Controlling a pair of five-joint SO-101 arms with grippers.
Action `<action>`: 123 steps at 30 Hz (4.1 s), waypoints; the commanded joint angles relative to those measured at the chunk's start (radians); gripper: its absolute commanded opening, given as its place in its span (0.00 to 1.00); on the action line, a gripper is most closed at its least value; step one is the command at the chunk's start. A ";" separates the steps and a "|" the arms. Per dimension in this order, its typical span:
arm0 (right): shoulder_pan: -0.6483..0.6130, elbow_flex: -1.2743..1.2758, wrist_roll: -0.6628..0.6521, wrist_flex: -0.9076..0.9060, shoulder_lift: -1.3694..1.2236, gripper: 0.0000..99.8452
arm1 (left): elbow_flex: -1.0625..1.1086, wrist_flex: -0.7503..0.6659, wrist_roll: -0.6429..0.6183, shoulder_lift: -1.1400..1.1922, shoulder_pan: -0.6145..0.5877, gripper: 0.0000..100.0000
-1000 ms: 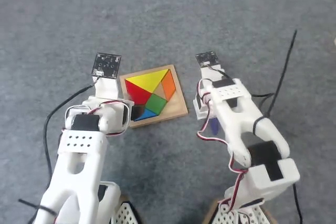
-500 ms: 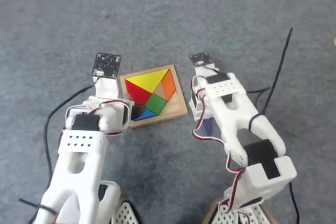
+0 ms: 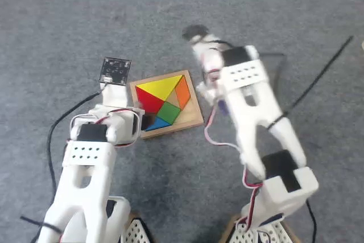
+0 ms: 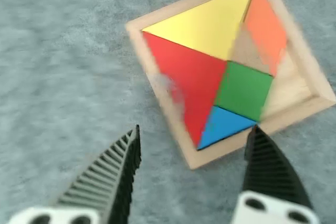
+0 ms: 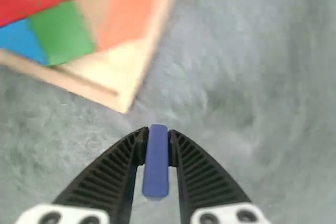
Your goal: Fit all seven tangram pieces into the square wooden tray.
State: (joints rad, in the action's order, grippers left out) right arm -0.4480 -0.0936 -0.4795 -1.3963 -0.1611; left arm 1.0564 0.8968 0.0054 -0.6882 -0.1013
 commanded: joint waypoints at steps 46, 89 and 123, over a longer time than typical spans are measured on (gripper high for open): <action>-0.242 -1.031 -0.184 -0.397 -0.627 0.30 | -0.054 0.034 0.358 -0.028 -0.663 0.31; -0.349 0.792 0.328 0.808 0.308 0.28 | -0.713 0.344 0.356 0.776 -0.701 0.34; -0.116 0.617 0.258 0.661 0.159 0.28 | -0.714 0.344 0.354 0.776 -0.671 0.34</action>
State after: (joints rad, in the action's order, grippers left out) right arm -0.5938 0.5815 -0.2048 -0.7288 -0.0077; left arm 0.3813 1.2313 0.3521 0.0944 -0.7779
